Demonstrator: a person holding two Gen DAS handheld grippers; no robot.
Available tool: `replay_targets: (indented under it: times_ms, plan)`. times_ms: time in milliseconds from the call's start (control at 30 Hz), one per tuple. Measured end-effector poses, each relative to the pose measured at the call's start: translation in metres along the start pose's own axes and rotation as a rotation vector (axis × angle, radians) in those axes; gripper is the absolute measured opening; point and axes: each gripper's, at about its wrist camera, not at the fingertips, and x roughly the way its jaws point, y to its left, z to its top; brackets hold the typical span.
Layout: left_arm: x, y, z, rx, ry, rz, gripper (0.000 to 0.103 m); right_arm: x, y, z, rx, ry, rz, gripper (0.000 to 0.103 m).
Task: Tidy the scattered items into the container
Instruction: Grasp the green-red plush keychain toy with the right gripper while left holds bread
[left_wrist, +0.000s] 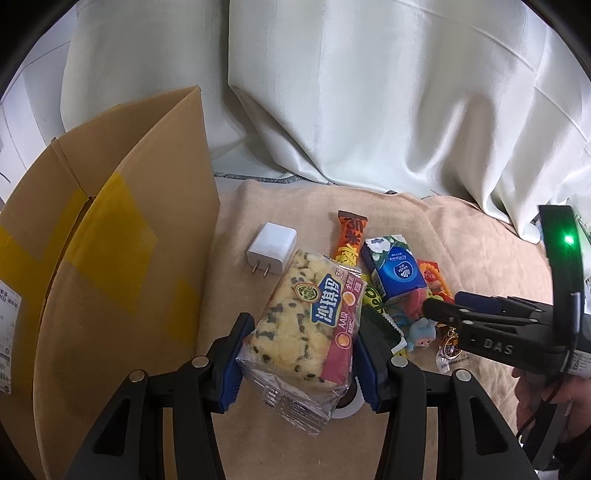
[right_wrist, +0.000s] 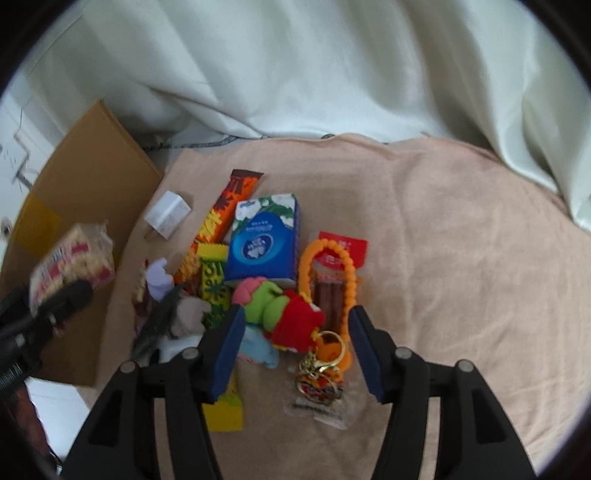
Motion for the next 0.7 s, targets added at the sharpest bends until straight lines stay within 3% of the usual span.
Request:
replay_targets:
  times_ms: [133,533,600,633,700]
  plan:
    - [-0.002,0.002,0.0,0.0,-0.004,0.003,0.052,0.009,0.006,0.004,0.03,0.033,0.017,0.063]
    - [-0.003,0.003,-0.001,0.01,-0.003,0.002,0.052,0.03,0.015,0.008,0.061,0.054,-0.04,0.07]
    - [-0.003,0.002,-0.001,0.009,-0.006,-0.001,0.052,0.028,0.016,0.007,0.056,0.038,-0.027,0.069]
    - [-0.003,0.002,-0.001,0.012,-0.009,-0.001,0.052,0.025,0.015,0.006,0.053,0.026,-0.025,0.06]
    - [-0.002,0.0,0.0,0.015,-0.008,-0.006,0.052,0.018,0.014,0.005,0.045,0.008,-0.008,0.06]
